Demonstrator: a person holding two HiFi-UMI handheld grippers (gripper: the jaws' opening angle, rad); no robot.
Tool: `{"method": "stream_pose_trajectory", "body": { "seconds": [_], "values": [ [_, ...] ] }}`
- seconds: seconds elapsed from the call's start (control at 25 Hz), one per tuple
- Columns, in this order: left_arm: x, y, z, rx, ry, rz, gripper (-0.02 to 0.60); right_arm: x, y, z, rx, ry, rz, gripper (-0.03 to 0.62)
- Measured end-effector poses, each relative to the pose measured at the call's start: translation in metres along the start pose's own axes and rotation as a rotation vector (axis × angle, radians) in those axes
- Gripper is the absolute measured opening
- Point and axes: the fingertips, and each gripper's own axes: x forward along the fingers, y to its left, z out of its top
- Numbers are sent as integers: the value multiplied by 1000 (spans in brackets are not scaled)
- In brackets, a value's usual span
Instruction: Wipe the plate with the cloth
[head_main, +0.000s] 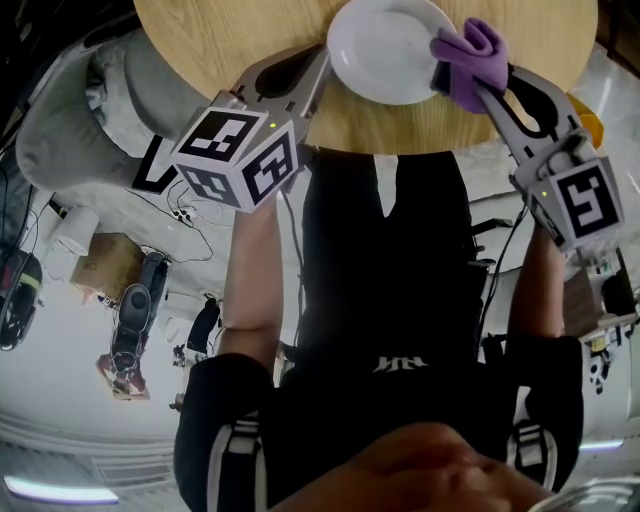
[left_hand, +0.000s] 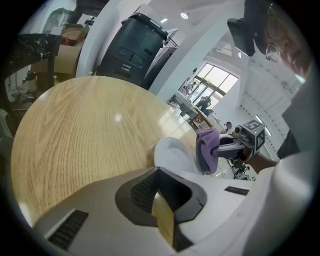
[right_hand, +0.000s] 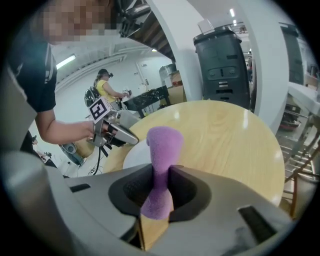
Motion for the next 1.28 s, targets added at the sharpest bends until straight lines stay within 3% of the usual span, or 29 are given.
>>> {"method": "stream_pose_trajectory", "body": {
  "seconds": [0.24,0.48,0.8,1.0,1.16,1.28],
  "values": [
    [-4,4,1,22,-24,18,2,21,16,30,-133,-112,33,83],
    [-35,-27,50,77,-182,-12,2,15,39,95,-240,-218,78,83],
    [-106,-128,103,180,-392,-89,2,-97,74,180,-356,-445,52,83],
    [-153,-168,155,275,-507,-83,2,-163,62,210,-449,-478,3,84],
    [-180,-187,174,337,-555,-57,2,-207,57,234,-423,-536,26,83],
    [-193,-194,177,327,-596,-45,2,-234,55,243,-360,-606,94,84]
  ]
}}
